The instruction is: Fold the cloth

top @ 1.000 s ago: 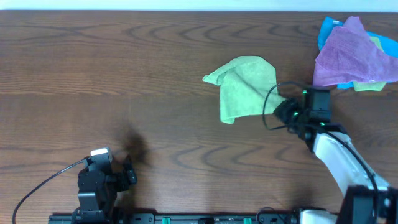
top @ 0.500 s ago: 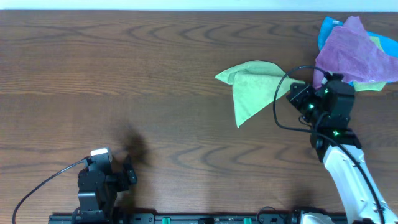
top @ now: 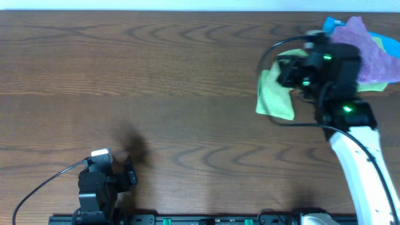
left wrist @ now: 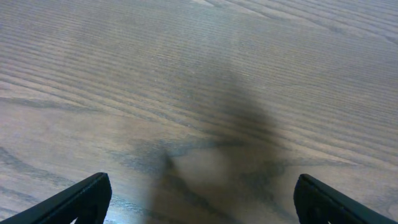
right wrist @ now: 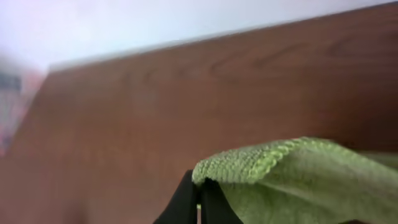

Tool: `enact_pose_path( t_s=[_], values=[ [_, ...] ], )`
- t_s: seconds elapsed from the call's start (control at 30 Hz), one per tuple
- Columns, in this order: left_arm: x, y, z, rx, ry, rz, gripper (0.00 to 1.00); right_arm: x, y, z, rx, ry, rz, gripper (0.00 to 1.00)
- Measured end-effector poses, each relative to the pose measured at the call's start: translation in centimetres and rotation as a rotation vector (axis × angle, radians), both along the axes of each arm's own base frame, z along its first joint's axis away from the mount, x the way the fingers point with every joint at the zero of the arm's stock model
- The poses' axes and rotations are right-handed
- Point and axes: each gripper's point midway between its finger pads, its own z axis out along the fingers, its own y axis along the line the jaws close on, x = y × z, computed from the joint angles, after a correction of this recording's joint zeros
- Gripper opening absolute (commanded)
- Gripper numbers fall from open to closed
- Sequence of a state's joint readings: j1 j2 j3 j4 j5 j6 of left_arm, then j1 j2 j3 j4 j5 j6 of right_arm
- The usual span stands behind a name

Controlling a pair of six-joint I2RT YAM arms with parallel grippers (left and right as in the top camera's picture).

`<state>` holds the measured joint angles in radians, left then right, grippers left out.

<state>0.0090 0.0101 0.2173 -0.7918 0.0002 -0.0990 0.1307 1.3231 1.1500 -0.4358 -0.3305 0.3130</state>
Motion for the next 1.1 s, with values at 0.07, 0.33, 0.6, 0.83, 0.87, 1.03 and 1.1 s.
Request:
enact_pose_path(
  t_s=[0.07, 0.33, 0.6, 0.83, 0.87, 1.03, 1.1],
  values=[
    [0.0, 0.0, 0.0, 0.000, 0.000, 0.000, 0.95, -0.4, 2.1, -1.8, -0.055, 0.040, 0.079, 0.01],
    [0.0, 0.0, 0.0, 0.000, 0.000, 0.000, 0.95, -0.3, 4.6, -4.6, -0.230, 0.110, 0.188, 0.02],
    [0.0, 0.0, 0.0, 0.000, 0.000, 0.000, 0.95, -0.7, 1.8, -8.3, -0.411, 0.231, 0.093, 0.01],
    [0.0, 0.0, 0.0, 0.000, 0.000, 0.000, 0.95, -0.2, -4.8, -8.7, -0.521, 0.296, -0.200, 0.01],
    [0.0, 0.0, 0.0, 0.000, 0.000, 0.000, 0.95, -0.1, -5.7, -8.7, -0.522, 0.301, -0.241, 0.01],
    [0.0, 0.0, 0.0, 0.000, 0.000, 0.000, 0.95, -0.1, -8.2, -10.2, -0.498, 0.326, -0.345, 0.01],
    [0.0, 0.0, 0.0, 0.000, 0.000, 0.000, 0.95, -0.7, -8.4, -12.2, -0.485, 0.349, -0.352, 0.01]
  ],
)
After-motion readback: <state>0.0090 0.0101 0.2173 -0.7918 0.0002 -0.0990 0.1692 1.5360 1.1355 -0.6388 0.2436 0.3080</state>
